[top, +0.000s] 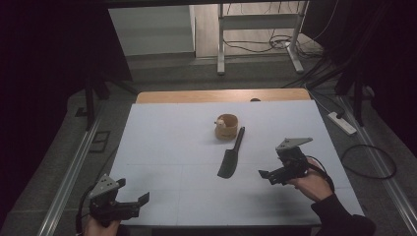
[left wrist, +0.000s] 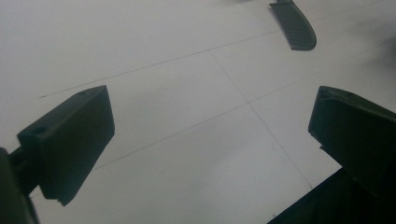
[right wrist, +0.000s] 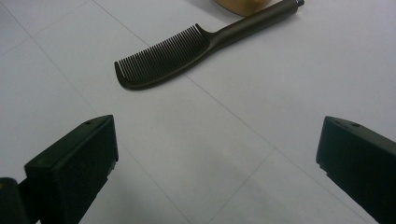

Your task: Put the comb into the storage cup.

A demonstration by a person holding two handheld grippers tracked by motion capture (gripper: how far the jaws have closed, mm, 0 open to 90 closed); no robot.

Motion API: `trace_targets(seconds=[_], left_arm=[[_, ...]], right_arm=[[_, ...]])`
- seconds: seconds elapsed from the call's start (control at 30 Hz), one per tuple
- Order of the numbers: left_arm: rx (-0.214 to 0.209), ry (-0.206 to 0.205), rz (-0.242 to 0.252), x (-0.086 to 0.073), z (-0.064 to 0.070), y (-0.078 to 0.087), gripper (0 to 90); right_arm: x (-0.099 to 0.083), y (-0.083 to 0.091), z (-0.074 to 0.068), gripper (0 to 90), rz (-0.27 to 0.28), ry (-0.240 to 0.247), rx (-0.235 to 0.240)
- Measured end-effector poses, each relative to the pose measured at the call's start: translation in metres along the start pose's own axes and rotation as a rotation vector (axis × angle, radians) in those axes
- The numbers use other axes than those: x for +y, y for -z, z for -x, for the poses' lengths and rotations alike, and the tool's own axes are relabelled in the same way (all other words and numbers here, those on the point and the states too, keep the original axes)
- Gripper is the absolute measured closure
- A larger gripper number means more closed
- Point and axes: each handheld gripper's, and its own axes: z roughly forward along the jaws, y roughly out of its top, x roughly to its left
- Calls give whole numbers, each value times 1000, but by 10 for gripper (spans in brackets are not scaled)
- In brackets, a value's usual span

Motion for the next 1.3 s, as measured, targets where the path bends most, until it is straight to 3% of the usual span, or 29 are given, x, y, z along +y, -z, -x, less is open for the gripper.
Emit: trace_targets(seconds=[0.5,0.93,1.3], left_arm=[[-3,3,0,0,-1,0,10],[-6,9,3,0,-1,0,10],[-8,8,3,0,-1,0,9]], right_arm=[[19,-19,1,0,-32,26,5],[32,-32,3,0,-52,12,24],[45,-41,1,0,-84,8,10]])
